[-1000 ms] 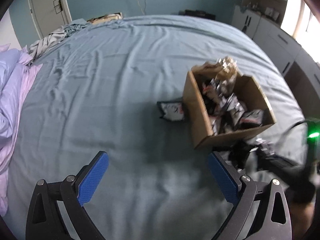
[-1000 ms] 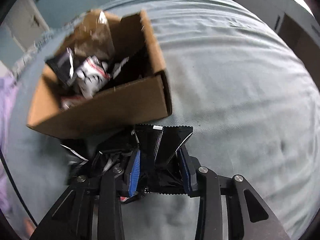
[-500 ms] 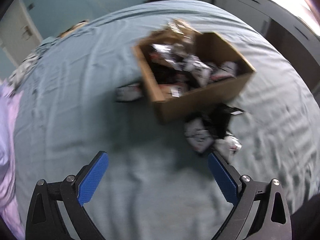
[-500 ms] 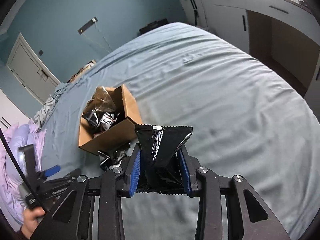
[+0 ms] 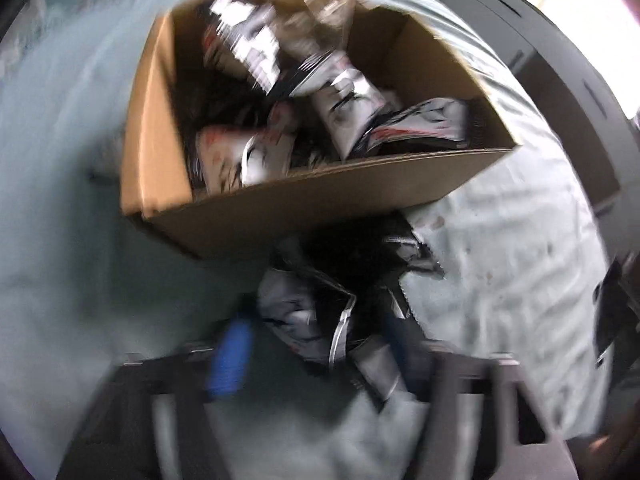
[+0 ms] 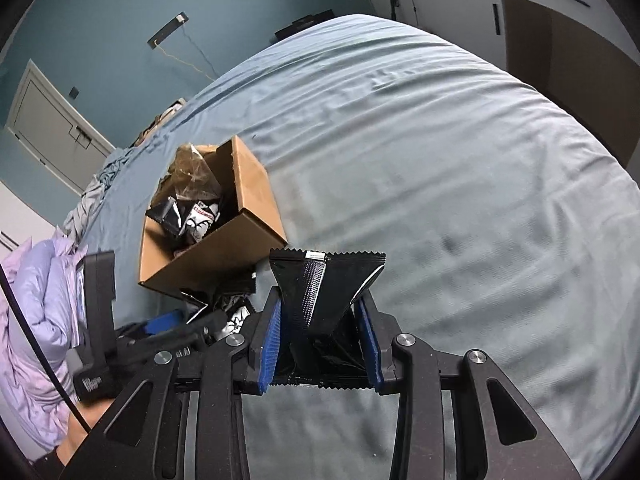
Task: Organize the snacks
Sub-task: 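Grasp a black packet with the left tool while the right tool holds its black packet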
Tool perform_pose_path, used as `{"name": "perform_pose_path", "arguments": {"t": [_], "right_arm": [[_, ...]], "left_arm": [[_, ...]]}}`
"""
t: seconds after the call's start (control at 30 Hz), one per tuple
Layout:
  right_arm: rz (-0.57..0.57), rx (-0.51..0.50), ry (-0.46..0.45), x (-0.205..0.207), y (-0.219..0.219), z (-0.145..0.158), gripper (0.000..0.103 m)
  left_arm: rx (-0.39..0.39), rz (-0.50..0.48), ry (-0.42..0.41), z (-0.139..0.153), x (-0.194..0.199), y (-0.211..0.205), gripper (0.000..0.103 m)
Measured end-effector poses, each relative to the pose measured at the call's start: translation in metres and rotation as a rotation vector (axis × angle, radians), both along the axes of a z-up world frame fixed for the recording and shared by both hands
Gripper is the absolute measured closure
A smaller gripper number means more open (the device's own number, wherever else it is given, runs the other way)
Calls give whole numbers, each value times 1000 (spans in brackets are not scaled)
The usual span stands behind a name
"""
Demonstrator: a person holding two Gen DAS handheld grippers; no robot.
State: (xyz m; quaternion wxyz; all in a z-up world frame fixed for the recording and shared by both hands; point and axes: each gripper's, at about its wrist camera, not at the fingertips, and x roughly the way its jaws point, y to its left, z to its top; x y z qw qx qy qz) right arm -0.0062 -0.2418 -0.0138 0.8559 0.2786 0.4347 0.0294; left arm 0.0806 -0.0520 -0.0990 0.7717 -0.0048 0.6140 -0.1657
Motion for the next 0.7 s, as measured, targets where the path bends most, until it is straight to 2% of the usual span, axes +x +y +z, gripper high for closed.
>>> {"name": "perform_pose_path", "arguments": {"t": [0.1, 0.17, 0.23, 0.43, 0.53, 0.6, 0.7], "right_arm": [[-6, -14, -7, 1, -1, 3, 70], [-9, -13, -12, 2, 1, 4, 70], [-13, -15, -22, -2, 1, 4, 70], [-41, 14, -57, -12, -4, 9, 70], [-52, 46, -68, -14, -7, 8, 70], [-55, 56, -81, -14, -8, 9, 70], [-53, 60, -100, -13, -7, 9, 70]], "left_arm": [[8, -3, -2, 1, -5, 6, 73], [30, -1, -3, 7, -9, 7, 75], [21, 0, -16, 18, -16, 9, 76], [-82, -4, -94, 73, -43, 17, 76], [-92, 0, -163, 97, -49, 21, 76], [-82, 1, -256, 117, -50, 22, 76], [-107, -6, -331, 137, -35, 20, 76]]}}
